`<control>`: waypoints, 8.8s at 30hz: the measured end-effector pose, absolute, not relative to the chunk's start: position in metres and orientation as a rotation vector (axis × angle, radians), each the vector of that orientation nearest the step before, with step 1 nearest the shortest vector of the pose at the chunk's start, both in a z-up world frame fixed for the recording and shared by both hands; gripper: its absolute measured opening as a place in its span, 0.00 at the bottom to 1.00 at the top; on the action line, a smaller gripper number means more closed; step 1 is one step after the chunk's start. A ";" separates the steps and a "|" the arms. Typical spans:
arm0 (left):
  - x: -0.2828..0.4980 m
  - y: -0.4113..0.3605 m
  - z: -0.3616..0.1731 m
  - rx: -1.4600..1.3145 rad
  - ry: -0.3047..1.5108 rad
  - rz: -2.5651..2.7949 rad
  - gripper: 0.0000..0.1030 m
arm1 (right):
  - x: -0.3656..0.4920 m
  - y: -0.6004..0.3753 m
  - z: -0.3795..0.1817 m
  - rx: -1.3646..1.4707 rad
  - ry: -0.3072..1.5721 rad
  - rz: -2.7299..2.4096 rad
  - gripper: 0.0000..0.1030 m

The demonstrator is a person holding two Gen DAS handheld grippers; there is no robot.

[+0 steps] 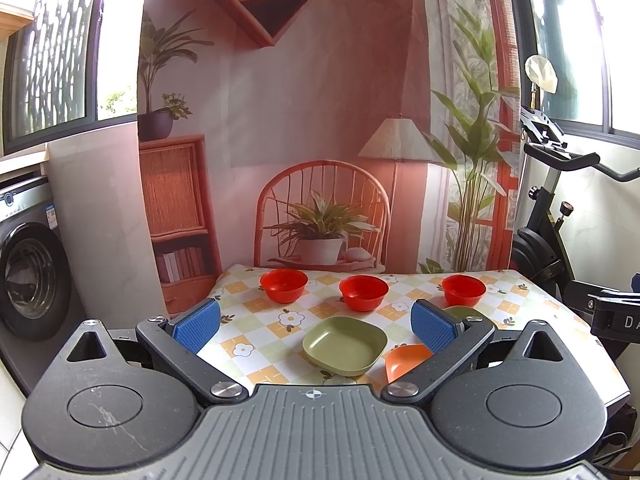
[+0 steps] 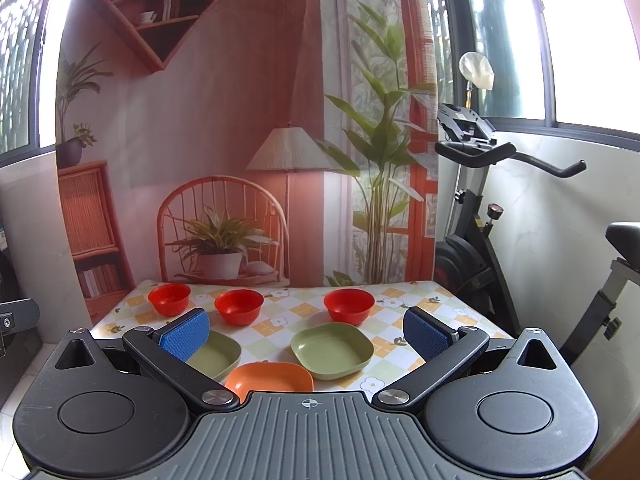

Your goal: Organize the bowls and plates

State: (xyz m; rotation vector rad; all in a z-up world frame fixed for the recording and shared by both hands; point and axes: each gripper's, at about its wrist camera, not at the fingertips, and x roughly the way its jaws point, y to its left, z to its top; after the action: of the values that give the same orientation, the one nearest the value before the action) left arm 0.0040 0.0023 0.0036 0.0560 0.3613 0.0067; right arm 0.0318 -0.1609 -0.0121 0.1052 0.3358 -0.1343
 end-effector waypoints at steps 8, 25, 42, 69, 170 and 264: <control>0.025 0.005 0.014 0.053 0.337 0.026 0.99 | 0.050 -0.196 0.012 0.222 0.198 -0.045 1.00; 0.110 0.000 0.030 0.091 0.259 0.100 0.99 | 0.164 -0.218 0.021 0.240 0.169 -0.079 1.00; 0.200 0.004 -0.039 0.055 0.475 0.072 0.83 | 0.260 -0.212 -0.055 0.135 0.337 -0.192 1.00; 0.248 -0.034 -0.185 0.015 0.866 -0.129 0.60 | 0.297 -0.211 -0.207 0.148 0.771 -0.096 0.54; 0.287 0.028 -0.058 -0.110 0.674 -0.193 0.11 | 0.392 -0.141 -0.052 0.111 0.512 0.218 0.05; 0.350 0.048 -0.202 0.092 0.956 -0.205 0.13 | 0.381 -0.109 -0.215 0.210 0.966 0.230 0.10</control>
State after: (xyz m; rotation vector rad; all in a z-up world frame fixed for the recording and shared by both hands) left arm 0.3502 0.0480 -0.2015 0.0921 0.9560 -0.2048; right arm 0.3808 -0.1087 -0.2151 0.2103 0.9656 0.2299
